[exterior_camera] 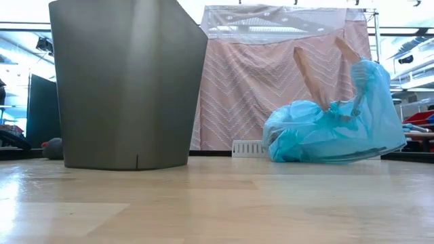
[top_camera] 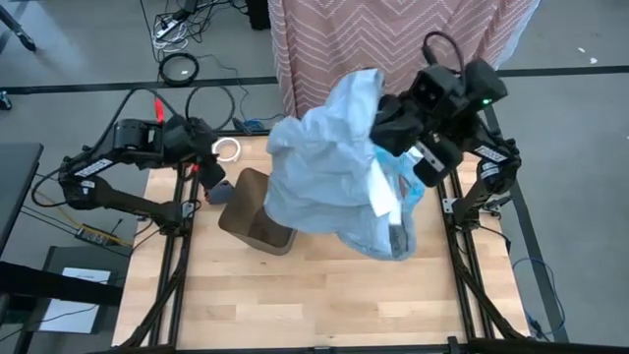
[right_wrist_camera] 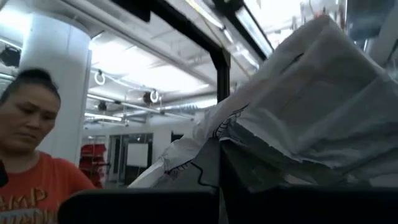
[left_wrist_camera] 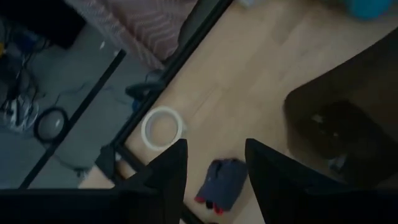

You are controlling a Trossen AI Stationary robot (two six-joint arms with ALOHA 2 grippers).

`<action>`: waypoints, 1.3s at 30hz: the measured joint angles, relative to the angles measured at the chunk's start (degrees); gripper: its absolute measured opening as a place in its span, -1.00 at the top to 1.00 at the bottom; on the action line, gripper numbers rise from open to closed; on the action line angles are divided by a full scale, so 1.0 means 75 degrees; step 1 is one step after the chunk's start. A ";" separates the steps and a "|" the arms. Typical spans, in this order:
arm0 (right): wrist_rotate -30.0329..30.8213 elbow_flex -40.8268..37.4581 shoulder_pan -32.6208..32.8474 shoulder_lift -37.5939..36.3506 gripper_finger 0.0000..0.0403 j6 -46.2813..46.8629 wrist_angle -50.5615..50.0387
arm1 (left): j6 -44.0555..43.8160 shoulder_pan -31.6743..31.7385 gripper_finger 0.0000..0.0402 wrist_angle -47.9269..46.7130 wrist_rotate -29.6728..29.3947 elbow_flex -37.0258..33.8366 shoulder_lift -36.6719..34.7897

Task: Place trash/remove bag and relplace
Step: Put the gray trash bag into the black trash bin

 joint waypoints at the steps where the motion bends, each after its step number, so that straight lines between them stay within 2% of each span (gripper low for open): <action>1: -0.0055 -0.0010 -0.0002 0.0033 1.00 0.0058 -0.0040 | -0.0115 0.0000 0.15 0.0006 -0.0058 -0.0231 -0.0120; 12: -0.0954 -0.0048 0.0130 0.1267 1.00 0.1722 -0.0091 | -0.1445 0.0000 0.15 0.0002 -0.0118 -0.2345 -0.1702; 20: -0.1290 -0.0045 0.0218 0.1453 1.00 0.2945 -0.0082 | -0.2300 0.0000 0.15 0.0368 -0.0003 -0.4104 -0.2377; 23: -0.1278 -0.0045 0.0236 0.1433 1.00 0.3251 -0.0200 | -0.2474 0.0000 0.15 0.1138 0.0244 -0.4605 -0.2379; 27: -0.0725 -0.0040 0.0209 0.1354 1.00 0.3819 -0.0986 | -0.2451 0.0000 0.15 0.1945 0.0754 -0.5121 -0.2288; 35: -0.0487 -0.0043 0.0044 0.1363 1.00 0.3490 -0.2834 | -0.2778 -0.0006 0.15 0.2674 0.1107 -0.5604 -0.2211; 39: -0.0316 -0.0043 0.0015 0.1235 1.00 0.3453 -0.2935 | -0.2917 -0.0007 0.15 0.4022 0.1584 -0.5846 -0.2202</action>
